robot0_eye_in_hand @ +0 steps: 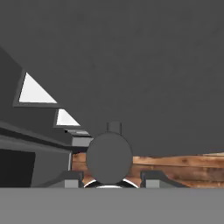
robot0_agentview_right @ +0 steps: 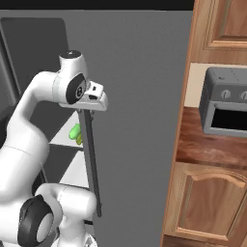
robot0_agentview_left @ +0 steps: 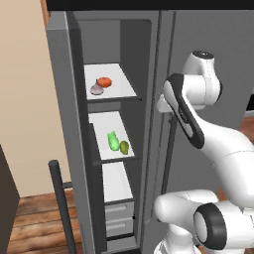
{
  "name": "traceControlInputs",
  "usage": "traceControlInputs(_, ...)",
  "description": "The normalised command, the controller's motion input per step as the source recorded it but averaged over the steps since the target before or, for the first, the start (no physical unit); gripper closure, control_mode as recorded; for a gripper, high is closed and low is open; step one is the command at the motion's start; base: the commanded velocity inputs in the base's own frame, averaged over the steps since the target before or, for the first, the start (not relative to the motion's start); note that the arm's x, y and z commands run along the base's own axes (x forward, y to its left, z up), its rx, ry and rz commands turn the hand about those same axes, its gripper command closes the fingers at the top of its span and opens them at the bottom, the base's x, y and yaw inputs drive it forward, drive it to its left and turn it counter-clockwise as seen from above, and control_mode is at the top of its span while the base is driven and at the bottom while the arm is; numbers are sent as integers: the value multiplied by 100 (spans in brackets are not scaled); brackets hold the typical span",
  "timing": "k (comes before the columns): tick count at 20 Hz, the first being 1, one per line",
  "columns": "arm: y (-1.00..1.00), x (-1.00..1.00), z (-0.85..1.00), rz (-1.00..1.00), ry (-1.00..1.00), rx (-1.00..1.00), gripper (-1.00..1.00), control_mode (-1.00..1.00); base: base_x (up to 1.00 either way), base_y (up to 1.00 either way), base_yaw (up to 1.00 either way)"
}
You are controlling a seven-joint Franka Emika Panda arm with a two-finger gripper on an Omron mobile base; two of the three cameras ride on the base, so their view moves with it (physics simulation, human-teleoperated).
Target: Take the squash and garlic from the highest rack and move them to the second highest rack where the mango and corn are located, to maximize freezer space. Close the freezer door after rearranging.
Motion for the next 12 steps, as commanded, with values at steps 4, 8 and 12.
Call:
traceControlInputs(4,1,-40,0,0,-14,0,-100,-100,0,0,0)
traceControlInputs(8,0,-59,0,0,-21,0,-100,-100,0,0,0)
traceControlInputs(12,0,-38,2,0,-16,0,-100,-100,0,0,0)
